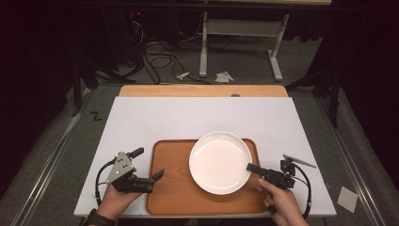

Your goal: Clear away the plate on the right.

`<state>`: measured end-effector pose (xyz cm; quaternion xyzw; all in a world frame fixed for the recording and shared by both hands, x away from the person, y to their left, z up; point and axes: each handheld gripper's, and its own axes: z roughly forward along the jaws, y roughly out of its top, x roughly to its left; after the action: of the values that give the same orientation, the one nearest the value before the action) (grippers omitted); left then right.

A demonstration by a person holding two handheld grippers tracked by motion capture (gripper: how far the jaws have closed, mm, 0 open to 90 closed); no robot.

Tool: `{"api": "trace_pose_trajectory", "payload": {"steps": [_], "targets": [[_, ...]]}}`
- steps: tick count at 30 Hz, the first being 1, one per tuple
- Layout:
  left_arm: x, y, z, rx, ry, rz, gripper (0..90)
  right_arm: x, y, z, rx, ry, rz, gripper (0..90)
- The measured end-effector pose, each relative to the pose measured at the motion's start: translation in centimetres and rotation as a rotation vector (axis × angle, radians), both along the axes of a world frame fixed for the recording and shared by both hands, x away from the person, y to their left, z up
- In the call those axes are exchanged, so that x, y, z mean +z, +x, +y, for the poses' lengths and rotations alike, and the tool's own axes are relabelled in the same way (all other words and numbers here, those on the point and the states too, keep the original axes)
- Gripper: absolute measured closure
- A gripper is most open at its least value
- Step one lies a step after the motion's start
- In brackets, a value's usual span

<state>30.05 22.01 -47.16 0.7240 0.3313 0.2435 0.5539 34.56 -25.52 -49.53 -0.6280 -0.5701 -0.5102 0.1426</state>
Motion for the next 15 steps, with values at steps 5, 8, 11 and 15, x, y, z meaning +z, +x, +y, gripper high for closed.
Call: {"api": "trace_pose_trajectory", "payload": {"steps": [5,8,11,15], "targets": [[-0.07,0.09,-0.01,-0.002,-0.005,0.004,0.0,-0.15,0.00,0.14,0.007,-0.007,0.007,89.6],[-0.09,0.09,-0.06,-0.004,-0.004,0.005,0.0,-0.22,0.00,0.15,0.014,-0.017,0.011,89.5],[-0.09,0.07,-0.08,-0.003,-0.003,0.005,0.0,-0.31,0.03,0.20,0.019,-0.020,0.012,89.6],[-0.09,0.07,-0.04,-0.002,-0.008,0.006,0.0,-0.47,0.09,0.36,0.024,-0.034,0.010,89.4]]}}
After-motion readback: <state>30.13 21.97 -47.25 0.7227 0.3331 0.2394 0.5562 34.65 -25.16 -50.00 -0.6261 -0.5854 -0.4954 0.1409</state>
